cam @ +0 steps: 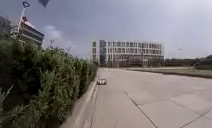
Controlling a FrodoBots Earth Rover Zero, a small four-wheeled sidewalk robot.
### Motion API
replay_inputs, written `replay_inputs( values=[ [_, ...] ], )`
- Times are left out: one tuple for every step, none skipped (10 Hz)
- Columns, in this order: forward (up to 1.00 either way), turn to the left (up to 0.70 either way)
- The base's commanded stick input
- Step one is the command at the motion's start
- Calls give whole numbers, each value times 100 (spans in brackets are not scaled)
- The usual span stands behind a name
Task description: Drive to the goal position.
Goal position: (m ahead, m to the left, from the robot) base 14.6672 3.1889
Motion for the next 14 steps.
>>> replay_inputs(
  values=[
    [0, 0],
    [0, 0],
    [0, 0],
    [0, 0],
    [13, 0],
    [70, 0],
    [70, 0],
    [70, 0],
    [70, 0],
    [70, 0],
    [70, 0],
    [70, 0],
    [70, 0],
    [70, 0]
  ],
)
